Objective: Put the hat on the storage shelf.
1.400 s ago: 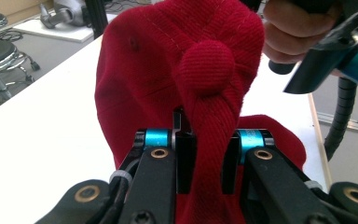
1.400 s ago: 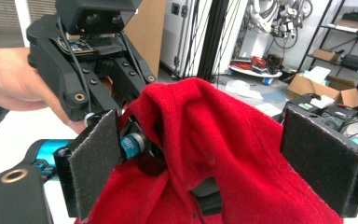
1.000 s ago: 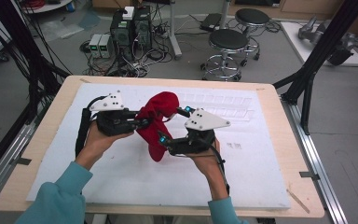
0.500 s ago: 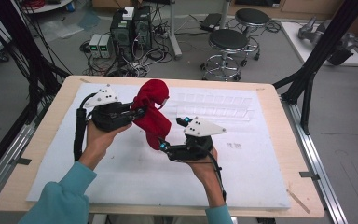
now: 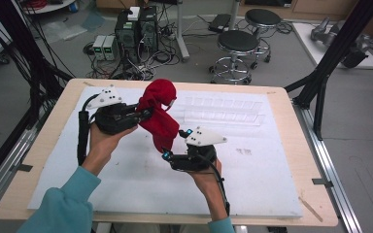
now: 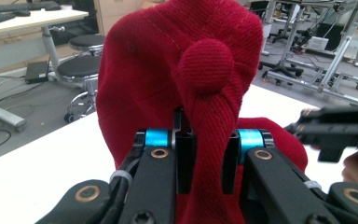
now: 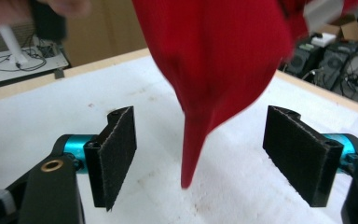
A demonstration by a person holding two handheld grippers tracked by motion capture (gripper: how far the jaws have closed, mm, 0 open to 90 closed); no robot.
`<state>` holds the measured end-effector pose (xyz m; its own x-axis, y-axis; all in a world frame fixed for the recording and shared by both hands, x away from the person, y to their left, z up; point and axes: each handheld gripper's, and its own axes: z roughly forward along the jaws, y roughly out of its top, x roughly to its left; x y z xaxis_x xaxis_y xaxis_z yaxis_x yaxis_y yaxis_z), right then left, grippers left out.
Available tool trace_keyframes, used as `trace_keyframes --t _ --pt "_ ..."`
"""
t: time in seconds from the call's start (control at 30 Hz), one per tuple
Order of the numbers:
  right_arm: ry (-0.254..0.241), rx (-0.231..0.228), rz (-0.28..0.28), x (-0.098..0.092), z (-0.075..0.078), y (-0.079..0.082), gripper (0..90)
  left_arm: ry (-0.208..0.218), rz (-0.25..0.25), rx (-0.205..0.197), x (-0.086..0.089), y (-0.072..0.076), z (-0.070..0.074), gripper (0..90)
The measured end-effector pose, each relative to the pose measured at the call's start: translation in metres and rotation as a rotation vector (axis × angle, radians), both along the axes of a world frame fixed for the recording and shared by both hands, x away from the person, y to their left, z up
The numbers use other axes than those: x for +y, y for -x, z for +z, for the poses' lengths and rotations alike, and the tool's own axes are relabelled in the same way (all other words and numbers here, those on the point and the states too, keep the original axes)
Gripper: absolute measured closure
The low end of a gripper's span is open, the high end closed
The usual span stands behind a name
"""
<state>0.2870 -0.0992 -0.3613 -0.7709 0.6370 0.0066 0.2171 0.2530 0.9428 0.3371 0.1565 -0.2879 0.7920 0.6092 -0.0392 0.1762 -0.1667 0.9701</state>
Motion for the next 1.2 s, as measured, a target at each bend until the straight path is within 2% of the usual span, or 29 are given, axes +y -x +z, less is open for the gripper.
trace_keyframes --t 0.1,0.3,0.53,0.73,0.83,1.1,1.2 --pt "-0.007 -0.001 -0.007 -0.0007 -0.0049 -0.0003 33.1 0.002 -0.003 -0.001 -0.0023 0.0 0.0027 81.9" --pt "-0.011 -0.015 -0.015 -0.0015 -0.0036 -0.0003 53.8 0.013 -0.017 -0.001 -0.0061 -0.0007 0.0021 81.9" --pt "-0.023 0.039 -0.02 -0.0043 -0.0058 -0.0043 62.5 0.024 -0.029 -0.006 -0.0076 -0.0002 0.0024 81.9" --pt "-0.023 0.038 -0.012 -0.0033 -0.0057 -0.0043 80.9 0.025 -0.031 -0.011 -0.0088 0.0006 0.0024 81.9" --pt "-0.022 0.042 0.002 -0.002 -0.0052 -0.0033 84.0 0.027 -0.037 -0.01 -0.0084 0.0001 0.0021 81.9" --pt "-0.03 0.033 0.029 -0.0034 -0.0032 -0.002 85.5 0.031 -0.048 -0.022 -0.0067 -0.0001 0.0019 81.0" --pt "-0.034 0.029 0.03 -0.0046 -0.0022 -0.0017 85.5 0.04 -0.041 -0.028 -0.0067 0.0 0.002 77.4"
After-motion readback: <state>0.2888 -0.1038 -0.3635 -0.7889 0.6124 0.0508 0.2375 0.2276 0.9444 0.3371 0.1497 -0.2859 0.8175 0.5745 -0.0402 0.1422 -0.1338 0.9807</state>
